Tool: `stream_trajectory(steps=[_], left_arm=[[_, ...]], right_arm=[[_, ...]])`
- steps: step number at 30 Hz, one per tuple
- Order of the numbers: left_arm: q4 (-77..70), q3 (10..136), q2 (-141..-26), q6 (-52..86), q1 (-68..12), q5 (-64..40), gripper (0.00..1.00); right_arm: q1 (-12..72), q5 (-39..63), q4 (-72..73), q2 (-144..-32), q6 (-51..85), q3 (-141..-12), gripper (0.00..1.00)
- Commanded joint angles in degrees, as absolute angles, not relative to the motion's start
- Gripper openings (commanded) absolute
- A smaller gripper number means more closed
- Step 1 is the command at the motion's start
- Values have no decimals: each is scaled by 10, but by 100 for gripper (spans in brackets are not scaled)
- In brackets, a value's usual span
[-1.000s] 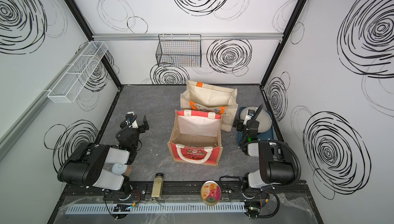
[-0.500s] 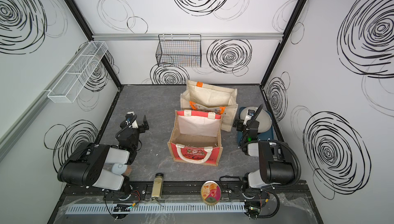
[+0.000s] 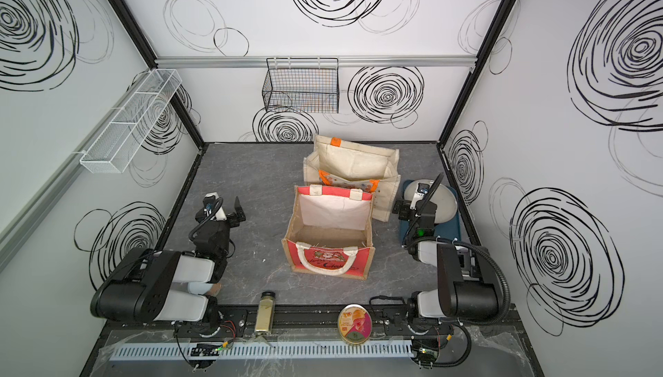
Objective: Put away the canvas bag
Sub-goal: Press the canvas bag at the center of the board.
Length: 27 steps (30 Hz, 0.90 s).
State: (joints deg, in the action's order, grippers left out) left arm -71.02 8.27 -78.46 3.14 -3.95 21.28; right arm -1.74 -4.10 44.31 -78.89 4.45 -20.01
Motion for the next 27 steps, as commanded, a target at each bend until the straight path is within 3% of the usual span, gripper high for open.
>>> stream_trajectory(steps=[1, 4, 7, 10, 15, 22, 27], left_arm=[[-576, 148, -688, 43, -62, 318, 99], [-461, 207, -611, 111, -83, 361, 99], [-363, 264, -567, 226, -80, 329, 99], [-270, 322, -550, 289, -66, 200, 99], [-104, 439, -557, 275, -82, 42, 99], [23, 540, -585, 227, -130, -186, 99], [81, 552, -592, 154, -219, -205, 99]], right_arm=[[-25, -54, 357, -722, 75, -237, 100], [-48, -21, 271, -664, 148, -273, 100], [-61, 32, 210, -615, 170, -315, 100], [-62, 88, 178, -572, 162, -355, 100], [-45, 206, 71, -557, 119, -469, 100], [165, 162, -127, -628, 1, -651, 100], [329, 123, -230, -701, -51, -740, 100]])
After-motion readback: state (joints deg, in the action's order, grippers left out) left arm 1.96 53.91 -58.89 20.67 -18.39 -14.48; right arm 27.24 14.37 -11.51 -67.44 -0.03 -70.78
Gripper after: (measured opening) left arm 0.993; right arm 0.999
